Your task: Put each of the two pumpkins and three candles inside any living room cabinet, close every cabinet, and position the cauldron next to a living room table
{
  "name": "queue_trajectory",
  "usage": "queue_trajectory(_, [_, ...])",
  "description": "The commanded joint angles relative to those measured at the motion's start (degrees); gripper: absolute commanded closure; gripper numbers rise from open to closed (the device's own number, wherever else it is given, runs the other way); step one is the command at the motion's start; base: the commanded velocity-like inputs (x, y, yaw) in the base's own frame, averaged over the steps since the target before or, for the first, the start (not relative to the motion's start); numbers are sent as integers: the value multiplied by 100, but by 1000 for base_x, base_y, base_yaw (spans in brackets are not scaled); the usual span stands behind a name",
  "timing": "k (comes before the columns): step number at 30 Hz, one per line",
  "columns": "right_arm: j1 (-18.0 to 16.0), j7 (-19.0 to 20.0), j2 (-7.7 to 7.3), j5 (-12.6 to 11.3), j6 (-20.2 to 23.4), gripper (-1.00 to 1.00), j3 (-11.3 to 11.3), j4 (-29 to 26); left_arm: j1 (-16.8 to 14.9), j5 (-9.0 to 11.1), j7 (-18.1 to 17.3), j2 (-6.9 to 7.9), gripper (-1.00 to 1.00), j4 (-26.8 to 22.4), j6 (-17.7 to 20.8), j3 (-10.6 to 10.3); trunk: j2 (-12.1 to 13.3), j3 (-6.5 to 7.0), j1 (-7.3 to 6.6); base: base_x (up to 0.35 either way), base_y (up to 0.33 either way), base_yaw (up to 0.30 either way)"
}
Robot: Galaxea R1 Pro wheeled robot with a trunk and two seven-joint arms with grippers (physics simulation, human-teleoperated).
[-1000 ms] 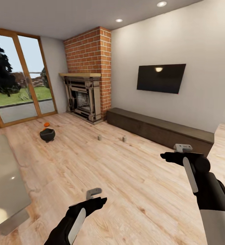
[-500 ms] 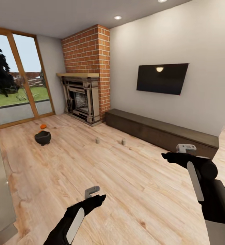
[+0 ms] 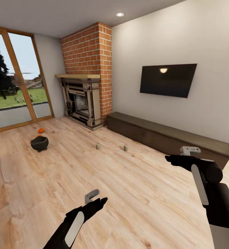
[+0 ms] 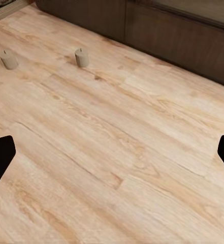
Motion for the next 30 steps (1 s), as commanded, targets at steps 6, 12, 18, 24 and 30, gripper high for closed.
queue_trajectory(6, [-5,13,16,-29,24,-100,-5,-9,-2,44,-4,2,-100,2,27,-7,-3,-6,3,327,-143,0])
queue_trajectory(12, [-3,14,20,-30,24,-100,-7,-12,-2,57,-4,-4,-100,6,27,-6,-3,-6,3,311,-194,0])
queue_trajectory(18, [-3,15,21,-30,24,-100,-7,-13,-2,79,-4,-10,-100,11,20,14,-3,-6,3,303,-208,0])
queue_trajectory(24, [-4,18,-24,-38,24,-100,-66,-13,-2,648,-41,11,-100,28,-134,34,-3,-6,3,299,-209,0])
queue_trajectory(30, [-7,1085,-73,-147,24,-100,-343,-13,-2,1021,-799,192,-100,391,-268,165,-3,-6,3,318,-96,0])
